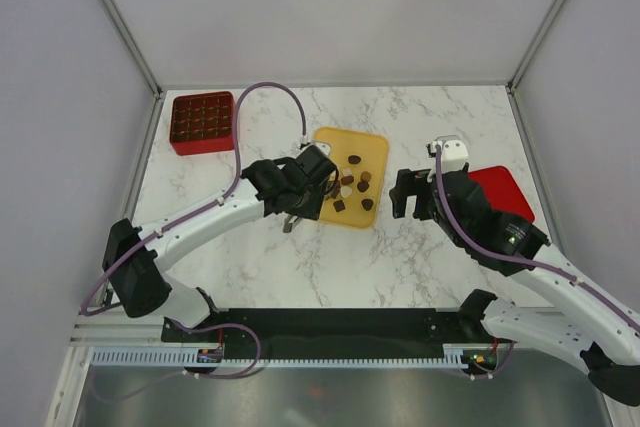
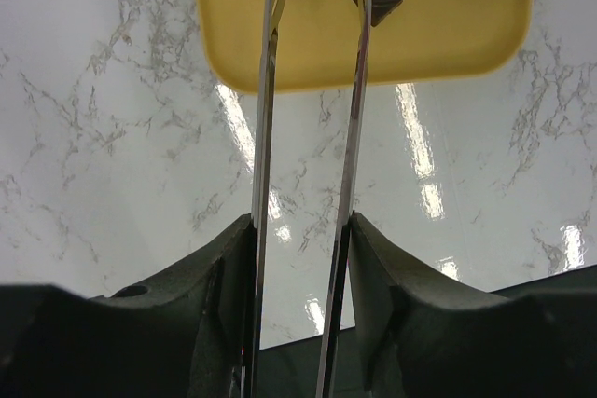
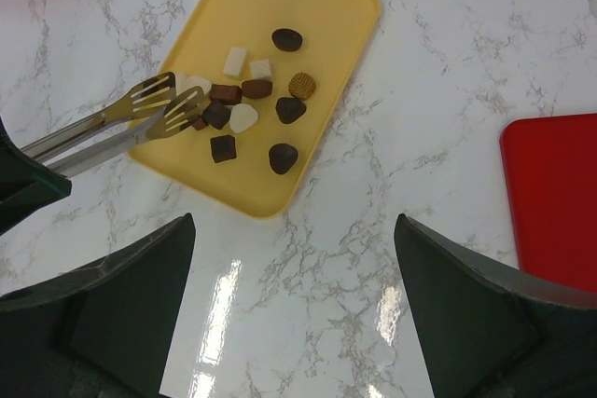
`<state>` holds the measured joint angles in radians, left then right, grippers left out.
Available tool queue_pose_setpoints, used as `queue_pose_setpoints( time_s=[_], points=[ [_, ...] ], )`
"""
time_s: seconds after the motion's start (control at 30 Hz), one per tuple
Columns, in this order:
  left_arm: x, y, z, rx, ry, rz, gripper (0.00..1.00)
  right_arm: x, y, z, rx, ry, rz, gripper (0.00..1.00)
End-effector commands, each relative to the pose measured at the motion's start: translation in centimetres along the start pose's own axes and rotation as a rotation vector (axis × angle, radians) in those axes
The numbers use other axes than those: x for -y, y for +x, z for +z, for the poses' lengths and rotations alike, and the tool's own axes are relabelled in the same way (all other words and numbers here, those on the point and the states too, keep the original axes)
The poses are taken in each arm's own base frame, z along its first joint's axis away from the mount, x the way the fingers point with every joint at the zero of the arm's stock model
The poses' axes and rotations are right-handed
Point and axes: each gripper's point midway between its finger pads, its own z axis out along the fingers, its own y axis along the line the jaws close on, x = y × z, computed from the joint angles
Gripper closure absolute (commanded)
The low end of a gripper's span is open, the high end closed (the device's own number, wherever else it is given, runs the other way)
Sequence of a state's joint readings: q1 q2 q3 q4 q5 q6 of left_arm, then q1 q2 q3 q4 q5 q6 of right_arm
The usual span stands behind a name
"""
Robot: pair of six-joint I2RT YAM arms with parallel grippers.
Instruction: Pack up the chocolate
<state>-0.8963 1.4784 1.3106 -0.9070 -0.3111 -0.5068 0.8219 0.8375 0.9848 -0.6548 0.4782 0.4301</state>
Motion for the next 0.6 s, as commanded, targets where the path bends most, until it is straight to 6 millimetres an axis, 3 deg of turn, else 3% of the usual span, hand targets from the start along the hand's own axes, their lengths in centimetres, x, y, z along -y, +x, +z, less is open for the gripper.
queue_pose_setpoints(
  time_s=[0.0,0.57],
  points=[
    [0.9,-1.5,0.3,0.040,0.020,0.033,0.50,0.3,-1.5,-0.3,0.037,0.025,0.012,0.04],
    [0.5,0.9,1.9,-0.026,-0.009,0.002,0.50,0.2,-0.7,0.1,0.012,0.029,0.008,0.04]
  ],
)
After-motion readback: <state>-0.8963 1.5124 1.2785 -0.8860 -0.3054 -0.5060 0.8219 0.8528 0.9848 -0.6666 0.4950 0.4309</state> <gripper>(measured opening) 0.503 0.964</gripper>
